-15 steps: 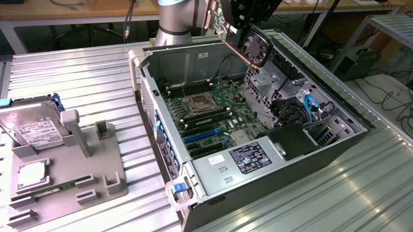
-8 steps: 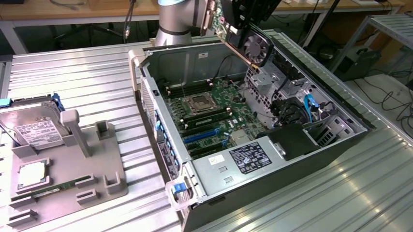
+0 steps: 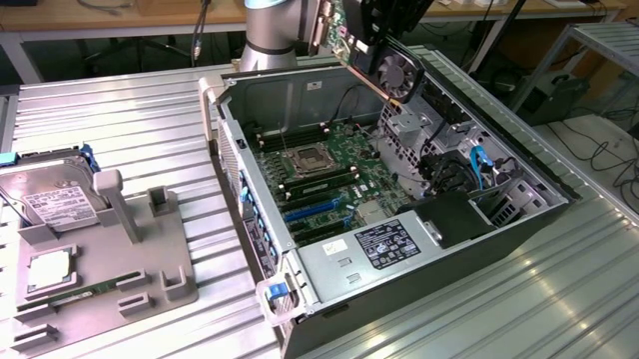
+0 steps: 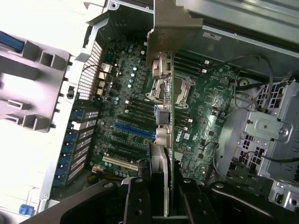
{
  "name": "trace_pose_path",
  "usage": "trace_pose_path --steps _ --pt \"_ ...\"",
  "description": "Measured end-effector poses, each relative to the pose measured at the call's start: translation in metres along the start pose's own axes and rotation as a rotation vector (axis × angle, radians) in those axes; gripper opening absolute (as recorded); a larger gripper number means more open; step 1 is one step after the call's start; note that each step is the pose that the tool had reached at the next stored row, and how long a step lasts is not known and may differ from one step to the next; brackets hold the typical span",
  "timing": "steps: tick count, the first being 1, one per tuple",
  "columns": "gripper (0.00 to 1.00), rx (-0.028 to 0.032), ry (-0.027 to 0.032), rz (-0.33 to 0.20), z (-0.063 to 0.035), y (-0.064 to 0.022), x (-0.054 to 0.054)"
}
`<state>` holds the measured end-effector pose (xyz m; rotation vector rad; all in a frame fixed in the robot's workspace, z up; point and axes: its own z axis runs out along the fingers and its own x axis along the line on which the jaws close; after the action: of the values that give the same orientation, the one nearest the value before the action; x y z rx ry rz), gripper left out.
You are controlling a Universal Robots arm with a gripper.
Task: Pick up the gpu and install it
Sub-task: 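Insert the gpu into the slot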
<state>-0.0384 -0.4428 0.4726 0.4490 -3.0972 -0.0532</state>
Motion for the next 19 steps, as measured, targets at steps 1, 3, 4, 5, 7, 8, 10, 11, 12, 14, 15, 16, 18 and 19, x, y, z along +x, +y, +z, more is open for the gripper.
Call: trace_pose_path --steps 1,3,4,5,7,8,10,11,12,14,15,16,18,19 --pt "0.28 0.0000 0.0002 -0.006 0.0000 0.0000 0.0000" --pt "0.28 0.0001 0.0006 -0.017 0.0000 0.0000 0.0000" --pt "0.28 0.0001 0.0009 -0.025 0.0000 0.0000 0.0000" --pt "0.28 0.0002 0.0011 -0.032 0.0000 0.0000 0.0000" --pt "0.28 0.0003 0.0017 -0.047 0.0000 0.0000 0.0000" --pt "0.28 0.0003 0.0019 -0.053 0.0000 0.0000 0.0000" --pt "0.28 0.0005 0.0023 -0.065 0.0000 0.0000 0.0000" --pt "0.28 0.0005 0.0025 -0.071 0.0000 0.0000 0.0000" --pt "0.28 0.0005 0.0027 -0.077 0.0000 0.0000 0.0000" --pt "0.28 0.0005 0.0029 -0.083 0.0000 0.0000 0.0000" --pt "0.28 0.0005 0.0030 -0.086 0.0000 0.0000 0.0000" --pt "0.28 0.0006 0.0032 -0.089 0.0000 0.0000 0.0000" --pt "0.28 0.0006 0.0035 -0.098 0.0000 0.0000 0.0000" --pt "0.28 0.0007 0.0036 -0.104 0.0000 0.0000 0.0000"
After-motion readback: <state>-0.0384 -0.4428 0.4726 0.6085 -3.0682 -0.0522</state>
